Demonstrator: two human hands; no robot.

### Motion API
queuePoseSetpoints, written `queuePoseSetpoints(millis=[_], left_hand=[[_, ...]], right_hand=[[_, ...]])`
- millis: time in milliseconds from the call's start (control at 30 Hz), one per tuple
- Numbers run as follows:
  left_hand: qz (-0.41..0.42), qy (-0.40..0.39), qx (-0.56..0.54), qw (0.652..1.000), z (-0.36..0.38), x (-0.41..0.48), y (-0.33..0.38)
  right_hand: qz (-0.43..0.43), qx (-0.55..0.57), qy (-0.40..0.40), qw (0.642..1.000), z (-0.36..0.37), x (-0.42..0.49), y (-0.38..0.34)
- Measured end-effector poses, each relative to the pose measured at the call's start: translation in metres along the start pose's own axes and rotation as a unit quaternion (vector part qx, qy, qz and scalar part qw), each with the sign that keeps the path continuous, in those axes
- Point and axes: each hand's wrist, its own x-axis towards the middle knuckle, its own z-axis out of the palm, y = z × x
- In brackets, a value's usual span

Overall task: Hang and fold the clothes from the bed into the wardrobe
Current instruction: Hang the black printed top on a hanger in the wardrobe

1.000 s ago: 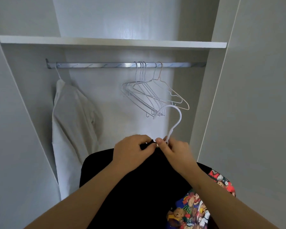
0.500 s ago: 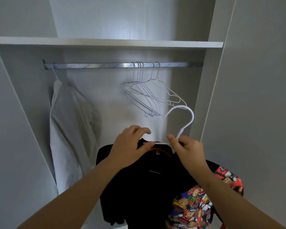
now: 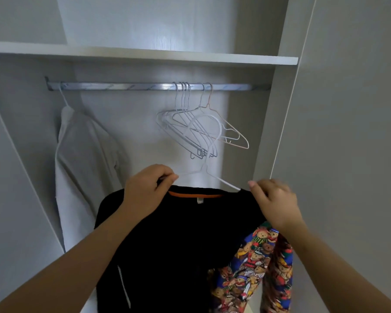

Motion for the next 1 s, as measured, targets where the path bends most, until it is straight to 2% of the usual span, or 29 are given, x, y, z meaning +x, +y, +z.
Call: queuePoseSetpoints(millis=[67,133,167,233,300,333,467,600,733,867,1000], left_hand=[[0.013,-0.015,-0.005,1.000,0.000,-0.002,0.005],[0.019,-0.016,0.003,1.000,-0.004,-0.003,0.006],[0.022,-0.012,0.008,1.000,-0.007,-0.003,0.005],[0.017,-0.002,0.016,1.000,-0.013,-0.002,-0.001],[0.009,0.006,0.019,1.000,-0.015,-0.001,-0.006],[0.010,0.006,0.019,1.000,-0.015,-0.001,-0.007],[0.032,-0.011,0.020,0.999,-0.009,0.001,-0.007],[0.013,-0.032,0.013,0.999,-0.002,0.004,-0.015],[-0.037,-0.037,0.047,0.998,0.004,0.008,-0.027],[-0.119,-0.066,0.017,0.991,0.000,0.011,-0.057],[-0.208,-0.044,-0.006,0.977,-0.016,0.017,-0.096]], right_hand=[[-0.021,0.011,-0.057,0.998,0.009,-0.003,-0.012],[0.019,-0.016,-0.105,0.994,0.013,-0.005,-0.018],[0.015,-0.053,-0.091,0.994,0.013,-0.005,-0.017],[-0.074,-0.101,0.013,0.992,0.011,-0.008,-0.012],[-0.147,-0.098,0.102,0.979,0.010,-0.009,-0.011],[-0.148,-0.092,0.105,0.979,0.011,-0.008,-0.015],[-0.179,-0.107,-0.064,0.976,0.018,0.002,-0.038],[-0.077,0.008,-0.143,0.987,0.022,0.011,-0.049],[0.036,0.092,-0.214,0.972,0.031,0.018,-0.053],[0.111,0.115,-0.219,0.963,0.053,0.030,-0.063],[0.177,0.178,-0.231,0.940,0.077,0.051,-0.085]])
